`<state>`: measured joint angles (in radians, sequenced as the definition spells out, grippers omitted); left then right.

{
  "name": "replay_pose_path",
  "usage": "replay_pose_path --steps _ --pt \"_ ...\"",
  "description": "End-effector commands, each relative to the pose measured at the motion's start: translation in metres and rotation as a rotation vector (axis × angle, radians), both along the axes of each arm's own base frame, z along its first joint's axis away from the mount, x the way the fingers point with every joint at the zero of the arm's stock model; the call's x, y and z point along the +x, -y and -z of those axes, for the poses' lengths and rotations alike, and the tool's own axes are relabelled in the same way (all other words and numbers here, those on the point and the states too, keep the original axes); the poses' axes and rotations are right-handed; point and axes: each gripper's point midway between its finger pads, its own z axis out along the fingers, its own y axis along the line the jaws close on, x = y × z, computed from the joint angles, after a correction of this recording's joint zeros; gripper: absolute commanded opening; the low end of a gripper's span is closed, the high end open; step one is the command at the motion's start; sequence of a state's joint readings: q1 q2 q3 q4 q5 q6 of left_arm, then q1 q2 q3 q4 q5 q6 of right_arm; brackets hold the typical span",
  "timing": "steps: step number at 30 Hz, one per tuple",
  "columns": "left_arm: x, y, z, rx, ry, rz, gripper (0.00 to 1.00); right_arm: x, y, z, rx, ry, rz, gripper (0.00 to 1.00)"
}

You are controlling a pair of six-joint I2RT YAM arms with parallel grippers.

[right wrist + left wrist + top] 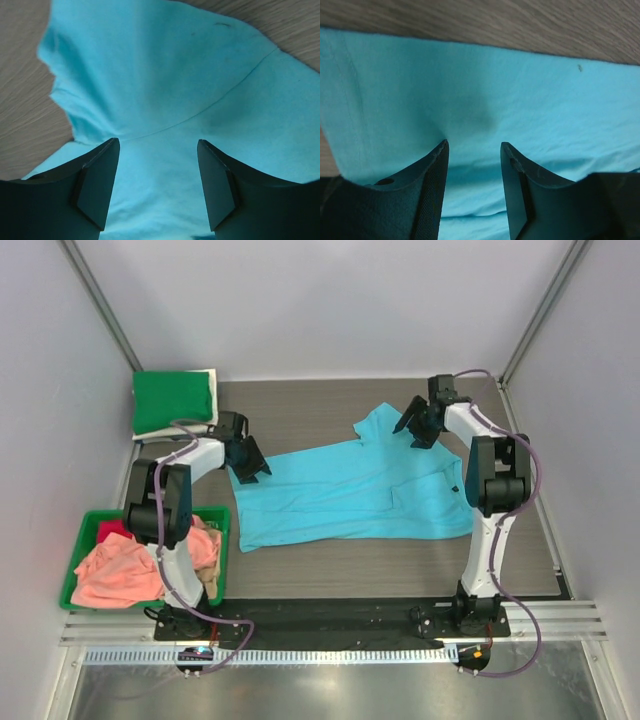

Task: Fold and stack the t-shirts

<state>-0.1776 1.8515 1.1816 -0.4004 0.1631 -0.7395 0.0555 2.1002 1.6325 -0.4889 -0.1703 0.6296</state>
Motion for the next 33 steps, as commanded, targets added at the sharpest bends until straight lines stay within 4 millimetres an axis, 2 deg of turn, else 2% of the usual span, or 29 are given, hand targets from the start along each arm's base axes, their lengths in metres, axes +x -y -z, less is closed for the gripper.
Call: replay_pose_path --steps 1,2,5,6,7,8,9,10,11,12,13,15,16,17,18,19,20,22,23,24,25,26,27,28,29,30,31,32,33 --pt "0.030 0.002 -0.015 0.022 0.070 0.026 0.47 0.023 0.011 -0.016 -0.046 0.053 0.025 0.69" --pt "0.031 0.001 -0.006 0.030 0.043 0.030 0.47 0.025 0.013 -0.012 -0.055 0.049 0.029 0.69" --pt "0.045 0.001 -0.005 0.053 0.043 0.043 0.46 0.032 0.031 0.003 -0.068 0.027 0.069 0.69" --pt "0.047 -0.001 0.006 0.068 0.020 0.045 0.46 0.034 0.035 0.007 -0.072 0.020 0.080 0.69" --pt "0.057 -0.001 0.002 0.071 0.038 0.048 0.45 0.035 0.053 0.013 -0.079 0.009 0.114 0.69" --pt "0.060 -0.002 0.003 0.083 0.033 0.049 0.44 0.035 0.058 0.022 -0.079 -0.006 0.126 0.69" --pt "0.063 -0.002 0.015 0.091 0.009 0.054 0.43 0.037 0.066 0.025 -0.080 -0.011 0.139 0.69" --pt "0.079 0.001 0.006 0.093 0.043 0.066 0.43 0.039 0.072 0.028 -0.080 -0.015 0.153 0.69" --pt "0.082 -0.001 0.010 0.105 0.026 0.067 0.43 0.039 0.083 0.040 -0.074 -0.034 0.173 0.69" --pt "0.089 -0.002 0.010 0.118 0.028 0.067 0.43 0.047 0.087 0.035 -0.068 -0.017 0.185 0.69" --pt "0.108 0.001 0.011 0.118 0.046 0.069 0.42 0.051 0.091 0.037 -0.056 -0.018 0.203 0.69" --pt "0.121 0.007 0.010 0.109 0.044 0.099 0.41 0.065 0.097 0.038 -0.042 0.001 0.214 0.70" --pt "0.145 0.011 -0.009 0.101 0.104 0.097 0.41 0.071 0.098 0.037 -0.041 0.011 0.215 0.69" --pt "0.146 0.012 0.007 0.108 0.062 0.113 0.41 0.076 0.097 0.033 -0.027 0.024 0.208 0.69" --pt "0.154 0.013 0.006 0.110 0.068 0.122 0.40 0.086 0.095 0.025 -0.014 0.052 0.199 0.70" --pt "0.175 0.019 -0.020 0.093 0.143 0.131 0.40 0.088 0.093 0.026 -0.004 0.052 0.193 0.70" --pt "0.176 0.019 -0.013 0.102 0.122 0.140 0.40 0.091 0.091 0.023 0.006 0.063 0.183 0.70" --pt "0.189 0.021 -0.041 0.102 0.186 0.150 0.43 0.097 0.080 0.008 0.033 0.101 0.135 0.70" --pt "0.190 0.022 -0.061 0.098 0.221 0.152 0.45 0.100 0.074 0.001 0.033 0.135 0.089 0.71" --pt "0.190 0.023 -0.073 0.094 0.244 0.156 0.49 0.102 0.065 -0.008 0.054 0.157 0.048 0.71" --pt "0.182 0.020 -0.073 0.096 0.233 0.157 0.50 0.103 0.061 -0.013 0.060 0.171 0.031 0.71" --pt "0.182 0.022 -0.085 0.092 0.269 0.159 0.52 0.104 0.059 -0.024 0.069 0.190 0.018 0.72" --pt "0.176 0.022 -0.120 0.089 0.331 0.156 0.55 0.104 0.056 -0.033 0.080 0.206 0.006 0.72" --pt "0.162 0.018 -0.110 0.097 0.296 0.157 0.56 0.105 0.055 -0.041 0.082 0.222 0.001 0.72" --pt "0.157 0.017 -0.118 0.109 0.311 0.155 0.58 0.106 0.055 -0.056 0.081 0.252 0.000 0.72" --pt "0.146 0.015 -0.147 0.113 0.358 0.150 0.61 0.107 0.054 -0.063 0.081 0.269 -0.006 0.73" --pt "0.131 0.010 -0.132 0.129 0.313 0.152 0.61 0.108 0.055 -0.070 0.069 0.290 -0.011 0.73" --pt "0.124 0.007 -0.137 0.133 0.326 0.145 0.62 0.111 0.056 -0.078 0.057 0.317 -0.012 0.74" --pt "0.113 0.003 -0.157 0.134 0.365 0.133 0.63 0.116 0.058 -0.086 0.044 0.343 -0.015 0.74"
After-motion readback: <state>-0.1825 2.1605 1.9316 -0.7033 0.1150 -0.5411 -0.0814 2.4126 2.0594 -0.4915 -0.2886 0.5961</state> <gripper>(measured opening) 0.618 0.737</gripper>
